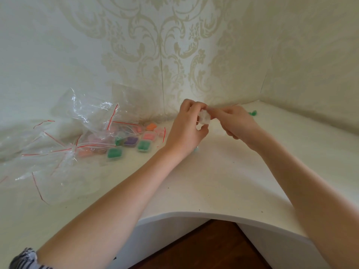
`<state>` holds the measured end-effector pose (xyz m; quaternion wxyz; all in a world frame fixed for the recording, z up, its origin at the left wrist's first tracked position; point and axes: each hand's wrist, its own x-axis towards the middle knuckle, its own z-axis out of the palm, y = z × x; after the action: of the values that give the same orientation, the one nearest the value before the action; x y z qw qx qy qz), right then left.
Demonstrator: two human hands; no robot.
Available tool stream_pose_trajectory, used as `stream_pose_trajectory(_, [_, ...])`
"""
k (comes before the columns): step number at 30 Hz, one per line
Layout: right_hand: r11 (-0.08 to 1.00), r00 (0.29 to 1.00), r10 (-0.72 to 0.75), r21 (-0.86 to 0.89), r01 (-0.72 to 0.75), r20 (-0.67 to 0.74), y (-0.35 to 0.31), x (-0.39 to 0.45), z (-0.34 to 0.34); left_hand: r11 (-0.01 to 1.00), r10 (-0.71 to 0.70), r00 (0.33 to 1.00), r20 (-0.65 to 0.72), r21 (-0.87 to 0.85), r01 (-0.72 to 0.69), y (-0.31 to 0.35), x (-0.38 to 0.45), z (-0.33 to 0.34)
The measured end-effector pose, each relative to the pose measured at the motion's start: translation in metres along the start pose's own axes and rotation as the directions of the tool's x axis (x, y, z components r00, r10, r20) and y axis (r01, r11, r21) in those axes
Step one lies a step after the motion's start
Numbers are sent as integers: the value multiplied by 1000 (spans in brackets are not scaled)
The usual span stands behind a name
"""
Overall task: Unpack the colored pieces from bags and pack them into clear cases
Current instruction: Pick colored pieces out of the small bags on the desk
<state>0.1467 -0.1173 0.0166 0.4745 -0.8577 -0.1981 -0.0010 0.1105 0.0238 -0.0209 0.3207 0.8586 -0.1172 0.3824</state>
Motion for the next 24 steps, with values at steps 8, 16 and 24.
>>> stream_pose_trajectory(8, [1000,998,-2,17,1,66,4,4,-2,999,33,999,32,32,-34,-2,1,1])
stream_pose_trajectory(16, [991,995,30,127,-42,93,4,3,0,1000,23,997,76,-8,-22,-1,1,-4])
stream_pose_trajectory(24, [994,999,-35,108,35,0,0,0,11,1000,19,999,44,6,-19,3,0,-5])
